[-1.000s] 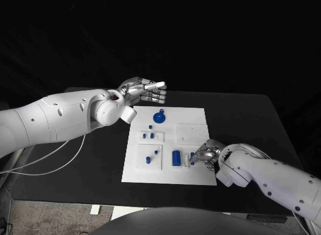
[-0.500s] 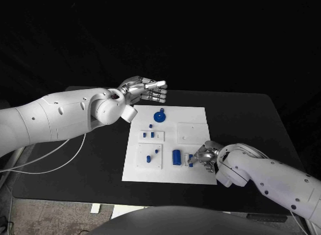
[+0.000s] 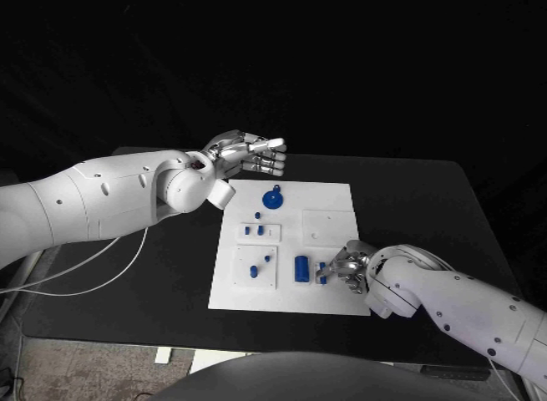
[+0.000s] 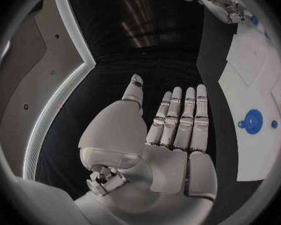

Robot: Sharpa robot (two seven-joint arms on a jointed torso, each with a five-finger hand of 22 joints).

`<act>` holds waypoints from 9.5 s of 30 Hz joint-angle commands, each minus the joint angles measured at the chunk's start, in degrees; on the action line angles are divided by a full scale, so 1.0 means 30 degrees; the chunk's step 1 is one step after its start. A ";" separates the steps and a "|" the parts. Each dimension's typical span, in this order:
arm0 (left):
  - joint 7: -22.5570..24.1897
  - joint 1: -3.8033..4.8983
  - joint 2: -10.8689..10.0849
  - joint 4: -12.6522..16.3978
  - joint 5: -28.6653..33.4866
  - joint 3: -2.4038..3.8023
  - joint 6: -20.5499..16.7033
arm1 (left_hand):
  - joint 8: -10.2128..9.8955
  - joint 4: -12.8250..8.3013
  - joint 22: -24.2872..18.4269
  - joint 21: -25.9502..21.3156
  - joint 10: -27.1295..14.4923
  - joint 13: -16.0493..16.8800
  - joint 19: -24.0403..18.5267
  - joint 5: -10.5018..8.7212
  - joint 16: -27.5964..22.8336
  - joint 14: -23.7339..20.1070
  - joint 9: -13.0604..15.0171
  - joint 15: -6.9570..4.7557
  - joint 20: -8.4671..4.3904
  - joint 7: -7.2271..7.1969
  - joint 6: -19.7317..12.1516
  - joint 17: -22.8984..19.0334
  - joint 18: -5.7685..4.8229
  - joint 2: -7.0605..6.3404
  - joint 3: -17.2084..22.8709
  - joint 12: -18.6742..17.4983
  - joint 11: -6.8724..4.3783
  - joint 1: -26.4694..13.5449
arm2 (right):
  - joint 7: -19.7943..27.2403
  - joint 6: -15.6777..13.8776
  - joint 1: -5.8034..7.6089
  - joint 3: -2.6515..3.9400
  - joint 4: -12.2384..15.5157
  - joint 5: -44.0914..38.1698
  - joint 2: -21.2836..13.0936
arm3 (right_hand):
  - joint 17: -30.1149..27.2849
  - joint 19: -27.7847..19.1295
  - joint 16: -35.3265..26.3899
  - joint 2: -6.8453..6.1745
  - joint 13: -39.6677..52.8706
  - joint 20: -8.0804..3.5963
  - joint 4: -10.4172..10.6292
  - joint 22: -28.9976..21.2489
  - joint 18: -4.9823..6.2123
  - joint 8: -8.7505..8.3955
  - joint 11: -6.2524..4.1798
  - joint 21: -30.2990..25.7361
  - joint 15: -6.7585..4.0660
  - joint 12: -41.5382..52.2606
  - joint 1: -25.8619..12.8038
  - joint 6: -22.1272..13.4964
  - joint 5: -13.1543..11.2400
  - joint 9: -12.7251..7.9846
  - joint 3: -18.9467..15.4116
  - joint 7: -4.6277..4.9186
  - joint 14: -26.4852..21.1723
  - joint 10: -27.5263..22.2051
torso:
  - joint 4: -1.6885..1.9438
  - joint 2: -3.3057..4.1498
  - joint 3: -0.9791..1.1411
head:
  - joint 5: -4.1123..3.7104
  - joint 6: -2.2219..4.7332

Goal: Assemble the parts on the task board

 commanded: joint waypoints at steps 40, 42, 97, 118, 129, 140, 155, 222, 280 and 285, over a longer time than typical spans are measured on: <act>-0.0006 0.0006 0.0084 0.0004 -0.0055 0.0004 0.0328 | 0.0015 0.0091 -0.0008 -0.0084 -0.0044 -0.0002 0.0023 0.0015 -0.0013 -0.0068 0.0017 0.0088 0.0032 0.0000 -0.0098 -0.0019 0.0056 0.0159 -0.0071 -0.0083 0.0052 0.0000 | 0.0182 0.1170 0.0250 -0.0578 -0.0535 -0.1160 0.0585 | 0.0019 0.0321 -0.0254 -0.0403 -0.0179 -0.0083 0.1391 0.1639 -0.0134 0.0066 -0.0009 -0.0449 -0.0067 -0.0254 0.0325 0.0004 -0.1570 -0.0084 -0.2247 -0.0009 -0.0008 -0.0028 | -0.0019 0.0002 0.0005 | 0.0098 -0.0017; -0.0012 0.0006 0.0088 0.0003 -0.0059 0.0004 0.0334 | 0.0015 0.0091 -0.0008 -0.0084 -0.0044 -0.0002 0.0023 0.0015 -0.0013 -0.0068 0.0017 0.0088 0.0032 0.0000 -0.0098 -0.0019 0.0056 0.0159 -0.0071 -0.0083 0.0052 0.0000 | 0.0202 0.1159 0.0250 -0.0583 -0.0522 -0.1167 0.0581 | 0.0026 0.0326 -0.0261 -0.0374 -0.0194 -0.0086 0.1467 0.1644 -0.0136 0.0066 -0.0006 -0.0438 -0.0071 -0.0269 0.0423 -0.0007 -0.1625 -0.0090 -0.2413 -0.0005 -0.0008 -0.0040 | -0.0018 0.0003 0.0007 | 0.0109 -0.0017; -0.0032 -0.0043 0.0027 -0.0043 -0.0152 0.0002 0.0391 | 0.0021 0.0108 -0.0005 -0.0077 -0.0075 -0.0003 0.0007 -0.0455 -0.0012 -0.0096 0.0016 0.0095 0.0047 0.0006 -0.0137 -0.0018 0.0071 0.0188 0.0009 -0.0084 0.0064 0.0048 | 0.2711 -0.0359 0.0242 -0.0485 0.1154 -0.2108 -0.0968 | 0.0276 0.0512 -0.0022 -0.1780 0.0417 -0.0174 0.3058 0.1786 -0.0123 0.0069 -0.0115 0.0199 -0.0178 0.0713 0.1125 0.0573 -0.3898 0.0223 -0.1367 -0.0168 0.0063 0.0467 | -0.0031 0.0002 0.0014 | 0.0257 -0.0218; -0.0035 -0.0059 0.0027 -0.0024 -0.0179 0.0002 0.0409 | 0.0019 0.0062 -0.0005 -0.0075 -0.0072 -0.0003 0.0009 -0.0435 -0.0013 -0.0104 0.0016 0.0092 0.0044 0.0005 -0.0130 -0.0020 0.0070 0.0211 0.0006 -0.0084 0.0063 0.0060 | 0.3396 -0.0858 0.0116 -0.0492 0.2054 -0.6706 -0.0530 | 0.0243 0.0454 -0.0040 -0.2732 0.1400 -0.0671 0.1983 0.1799 -0.0472 0.0136 -0.0772 0.0452 -0.0668 0.1516 0.2681 0.0995 -0.1191 1.7922 -0.3043 -0.1367 0.0025 0.0848 | -0.0006 0.0002 0.0001 | 0.0275 -0.0298; -0.0043 -0.0061 0.0044 -0.0017 -0.0180 0.0001 0.0437 | 0.0019 0.0062 -0.0005 -0.0075 -0.0072 -0.0003 0.0009 -0.0435 -0.0013 -0.0104 0.0016 0.0092 0.0044 0.0005 -0.0130 -0.0020 0.0070 0.0211 0.0006 -0.0084 0.0063 0.0060 | 0.2482 -0.1464 0.0027 -0.0587 0.1751 -0.8401 0.0024 | 0.0218 0.0526 0.0023 -0.3046 0.2125 -0.0755 0.2066 0.1829 -0.0547 0.0096 -0.0854 0.0575 -0.0750 0.2567 0.2845 0.1494 -0.1207 1.9242 -0.2153 -0.1540 0.0036 0.1343 | -0.0001 0.0011 0.0005 | 0.0268 -0.0330; -0.0082 -0.0063 0.0052 -0.0013 -0.0186 0.0000 0.0481 | 0.0014 0.0019 -0.0007 -0.0077 -0.0075 -0.0004 0.0000 -0.0432 -0.0014 -0.0115 0.0015 0.0095 0.0046 0.0005 -0.0139 -0.0020 0.0064 0.0252 -0.0026 -0.0086 0.0062 0.0014 | 0.2422 -0.1498 -0.0032 -0.0827 0.1545 -0.9695 0.0398 | 0.0222 0.0558 0.0159 -0.3208 0.2508 -0.0772 0.1711 0.1884 -0.0572 0.0103 -0.0868 0.0885 -0.0766 0.2978 0.2881 0.1728 -0.1408 1.9606 -0.1670 -0.1587 0.0038 0.1590 | -0.0011 0.0004 0.0006 | 0.0276 -0.0403; -0.0147 -0.0064 0.0032 -0.0063 -0.0229 0.0000 0.0492 | 0.0014 0.0019 -0.0007 -0.0077 -0.0075 -0.0004 0.0000 -0.0432 -0.0014 -0.0115 0.0015 0.0095 0.0046 0.0005 -0.0139 -0.0020 0.0064 0.0252 -0.0026 -0.0086 0.0062 0.0014 | 0.2792 -0.0935 -0.0062 -0.1049 0.1805 -0.9625 0.0295 | 0.0209 0.0545 0.0229 -0.3224 0.2691 -0.0793 0.2031 0.1908 -0.0599 0.0090 -0.0882 0.1057 -0.0785 0.3102 0.2960 0.1791 -0.1337 1.9887 -0.2110 -0.1618 0.0030 0.1666 | -0.0015 0.0004 0.0010 | 0.0304 -0.0418; 0.1702 -0.0491 0.1808 -0.3845 0.1736 0.0007 -0.1856 | 0.0002 -0.0622 -0.0036 -0.0042 -0.0373 -0.0009 0.0268 0.0181 0.0003 0.0833 0.0022 -0.0290 -0.0238 -0.0390 0.0458 -0.0012 -0.0162 0.0753 -0.0096 -0.0098 -0.0079 0.0791 | 1.5154 -0.2865 0.1990 0.1957 -0.6174 1.1834 0.0389 | -0.9886 -0.6615 -1.4473 0.0968 -1.8195 0.2523 -0.1514 -1.0103 0.0349 0.0087 0.2155 -1.3111 0.2396 -1.5612 0.2454 -0.3382 0.0294 0.1908 -0.4892 0.1517 -0.3930 -0.2576 | -0.0258 -0.1670 -0.0151 | -0.0541 0.1896; 0.4358 -0.3824 -0.0409 0.5768 0.1613 0.2665 -1.5021 | -0.1330 0.0310 -0.1428 -0.3058 -2.0549 -0.1119 -1.7811 -0.1831 -0.1179 -1.9143 -0.1173 -0.3170 -0.3000 -0.3135 -1.8317 -0.1231 -0.1630 -0.0377 0.2578 -0.1270 -0.2905 -2.3397 | 2.1425 -1.2439 0.5467 -0.3686 0.3141 2.1840 -0.3226 | -1.7798 -2.8009 -1.9378 -0.0208 -2.3256 0.2179 0.3817 -2.4970 -0.1012 -0.1145 0.0829 -1.4316 0.1776 -1.9041 -2.0318 -2.3538 -0.5399 -0.1530 -0.5592 -0.0775 -2.7598 -2.5867 | 0.1441 -0.2358 0.0401 | -0.2558 0.4740; 0.4358 -0.3824 -0.0409 0.5768 0.1613 0.2665 -1.5021 | -0.1330 0.0310 -0.1428 -0.3058 -2.0549 -0.1119 -1.7811 -0.1831 -0.1179 -1.9143 -0.1173 -0.3170 -0.3000 -0.3135 -1.8317 -0.1231 -0.1630 -0.0377 0.2578 -0.1270 -0.2905 -2.3397 | 2.1425 -1.2439 0.5467 -0.3686 0.3141 2.1840 -0.3226 | -1.7798 -2.8009 -1.9378 -0.0208 -2.3256 0.2179 0.3817 -2.4970 -0.1012 -0.1145 0.0829 -1.4316 0.1776 -1.9041 -2.0318 -2.3538 -0.5399 -0.1530 -0.5592 -0.0775 -2.7598 -2.5867 | 0.1441 -0.2358 0.0401 | -0.2558 0.4740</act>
